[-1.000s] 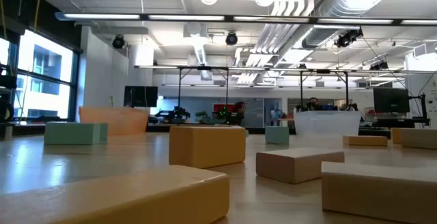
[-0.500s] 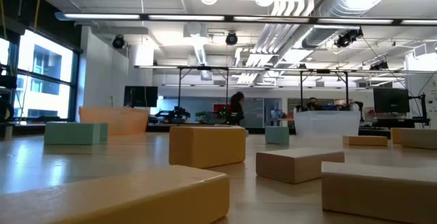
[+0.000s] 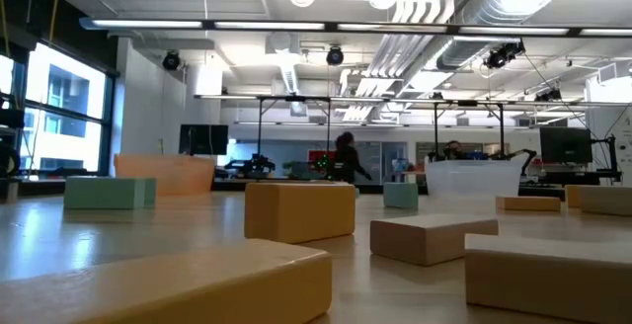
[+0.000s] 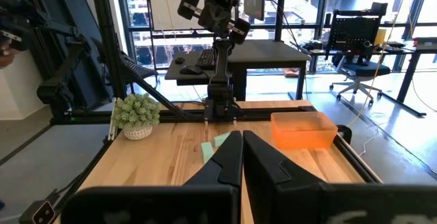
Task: Sort & place blocks by color
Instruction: Put the blue block into the orange bin
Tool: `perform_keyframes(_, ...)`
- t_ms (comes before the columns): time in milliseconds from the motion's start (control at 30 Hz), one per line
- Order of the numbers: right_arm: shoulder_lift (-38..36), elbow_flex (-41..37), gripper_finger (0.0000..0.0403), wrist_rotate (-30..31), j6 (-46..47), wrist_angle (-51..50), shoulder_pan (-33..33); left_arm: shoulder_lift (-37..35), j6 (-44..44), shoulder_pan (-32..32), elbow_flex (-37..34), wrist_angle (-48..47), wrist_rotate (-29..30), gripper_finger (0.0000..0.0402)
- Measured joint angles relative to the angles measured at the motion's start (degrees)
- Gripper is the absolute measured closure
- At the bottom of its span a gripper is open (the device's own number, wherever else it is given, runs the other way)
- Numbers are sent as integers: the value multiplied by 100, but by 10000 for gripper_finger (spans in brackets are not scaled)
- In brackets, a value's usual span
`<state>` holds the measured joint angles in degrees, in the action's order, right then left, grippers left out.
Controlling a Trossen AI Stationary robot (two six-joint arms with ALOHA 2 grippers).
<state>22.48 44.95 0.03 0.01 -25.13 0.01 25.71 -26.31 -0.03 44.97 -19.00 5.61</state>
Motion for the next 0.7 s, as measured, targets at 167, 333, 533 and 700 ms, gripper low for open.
perform_keyframes(167, 0, 0, 402, 0, -2, -1, -2, 0, 142, 1, -1, 0, -22, 401)
perform_keyframes(333, 0, 0, 402, 0, -1, -2, -1, 0, 608, 1, 0, -1, -42, 401)
perform_keyframes(533, 0, 0, 402, 0, 0, -2, 0, 69, 702, 1, 0, -2, 133, 401)
perform_keyframes(700, 0, -1, 402, -2, -1, -2, -1, 249, 702, 6, 0, 1, 109, 382)
